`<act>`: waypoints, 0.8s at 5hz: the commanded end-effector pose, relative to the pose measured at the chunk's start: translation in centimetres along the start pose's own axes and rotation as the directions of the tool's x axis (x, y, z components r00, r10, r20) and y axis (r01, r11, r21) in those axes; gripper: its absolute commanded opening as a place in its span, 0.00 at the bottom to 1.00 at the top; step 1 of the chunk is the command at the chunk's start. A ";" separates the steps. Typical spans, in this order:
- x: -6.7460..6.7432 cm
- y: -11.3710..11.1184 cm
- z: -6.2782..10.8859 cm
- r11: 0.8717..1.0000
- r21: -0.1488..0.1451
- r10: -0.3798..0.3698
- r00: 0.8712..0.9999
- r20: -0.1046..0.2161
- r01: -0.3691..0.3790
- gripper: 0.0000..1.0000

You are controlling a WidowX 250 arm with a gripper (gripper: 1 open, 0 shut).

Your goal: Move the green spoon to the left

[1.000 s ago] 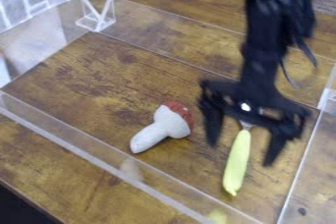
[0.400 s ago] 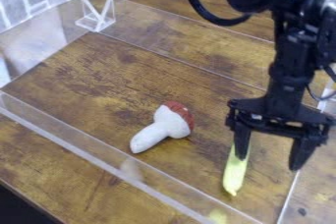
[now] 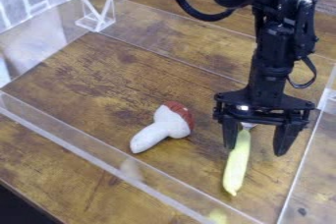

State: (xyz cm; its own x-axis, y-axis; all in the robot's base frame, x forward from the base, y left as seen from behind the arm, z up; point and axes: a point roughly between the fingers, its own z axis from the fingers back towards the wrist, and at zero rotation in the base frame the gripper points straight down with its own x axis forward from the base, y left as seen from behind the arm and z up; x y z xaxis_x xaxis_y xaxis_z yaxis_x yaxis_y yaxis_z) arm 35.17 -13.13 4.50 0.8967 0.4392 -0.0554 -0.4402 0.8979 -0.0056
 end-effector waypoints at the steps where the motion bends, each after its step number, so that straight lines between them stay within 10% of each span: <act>1: 0.3 -0.9 1.3 0.997 -0.035 0.064 0.997 0.041 -0.063 1.00; 3: 0.0 -2.1 0.0 0.987 -0.034 0.159 0.986 0.042 -0.157 1.00; 4: -0.3 -2.7 -0.6 0.981 -0.033 0.192 0.980 0.043 -0.191 0.00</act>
State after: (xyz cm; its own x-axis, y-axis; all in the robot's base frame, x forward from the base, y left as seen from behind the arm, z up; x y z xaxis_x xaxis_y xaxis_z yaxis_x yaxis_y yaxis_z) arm 35.68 -13.92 3.17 0.7904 0.6110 -0.0429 -0.6110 0.7915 0.0166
